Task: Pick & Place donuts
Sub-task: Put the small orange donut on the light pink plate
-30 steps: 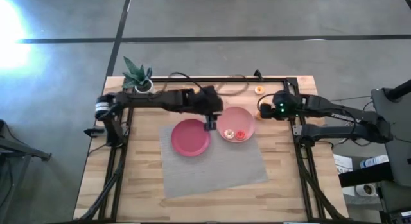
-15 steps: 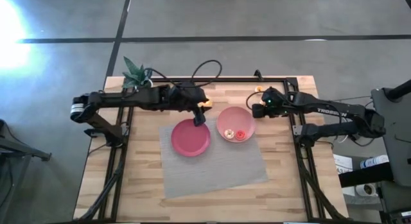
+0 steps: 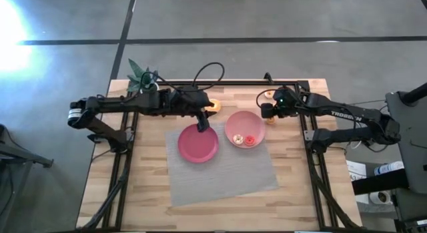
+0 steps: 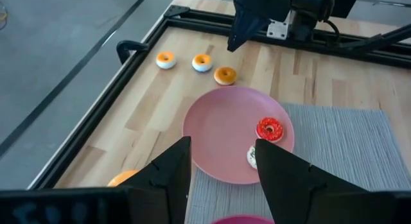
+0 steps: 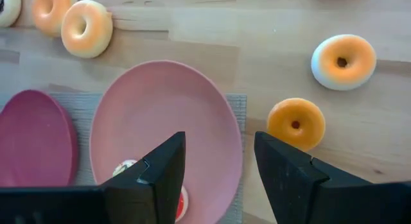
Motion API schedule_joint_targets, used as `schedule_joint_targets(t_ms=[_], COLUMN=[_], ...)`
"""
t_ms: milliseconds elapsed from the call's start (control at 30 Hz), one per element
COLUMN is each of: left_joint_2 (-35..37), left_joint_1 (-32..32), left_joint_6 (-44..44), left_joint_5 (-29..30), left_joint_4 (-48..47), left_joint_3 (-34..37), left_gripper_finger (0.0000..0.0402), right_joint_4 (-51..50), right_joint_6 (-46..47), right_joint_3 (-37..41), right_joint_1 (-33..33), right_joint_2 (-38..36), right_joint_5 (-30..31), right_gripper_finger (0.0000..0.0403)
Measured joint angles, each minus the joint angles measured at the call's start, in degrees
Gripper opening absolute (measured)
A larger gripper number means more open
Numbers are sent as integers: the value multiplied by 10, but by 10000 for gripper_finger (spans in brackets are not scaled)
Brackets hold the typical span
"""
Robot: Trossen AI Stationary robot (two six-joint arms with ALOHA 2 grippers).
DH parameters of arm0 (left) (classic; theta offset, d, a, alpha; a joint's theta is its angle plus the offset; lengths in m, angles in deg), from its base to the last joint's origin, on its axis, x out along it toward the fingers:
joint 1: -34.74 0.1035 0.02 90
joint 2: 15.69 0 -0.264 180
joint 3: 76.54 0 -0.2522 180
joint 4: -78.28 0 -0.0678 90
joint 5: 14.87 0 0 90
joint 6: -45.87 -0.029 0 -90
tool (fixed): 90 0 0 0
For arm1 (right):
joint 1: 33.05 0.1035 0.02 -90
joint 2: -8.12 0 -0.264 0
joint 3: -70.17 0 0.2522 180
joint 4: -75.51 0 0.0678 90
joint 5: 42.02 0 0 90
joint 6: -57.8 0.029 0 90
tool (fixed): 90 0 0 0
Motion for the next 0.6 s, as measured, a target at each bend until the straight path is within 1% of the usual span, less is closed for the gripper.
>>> schedule_joint_targets(t_ms=[367,600], left_joint_2=[0,-1], left_joint_1=[0,2], left_joint_6=[0,0], left_joint_5=[0,1], left_joint_4=[0,-1], left_joint_3=[1,7], left_gripper_finger=[147,147], right_joint_4=[46,57], right_joint_6=[-14,-25], right_joint_3=[0,0], right_joint_1=[0,0], right_joint_2=[0,0], right_joint_5=[1,1], right_gripper_finger=[178,178])
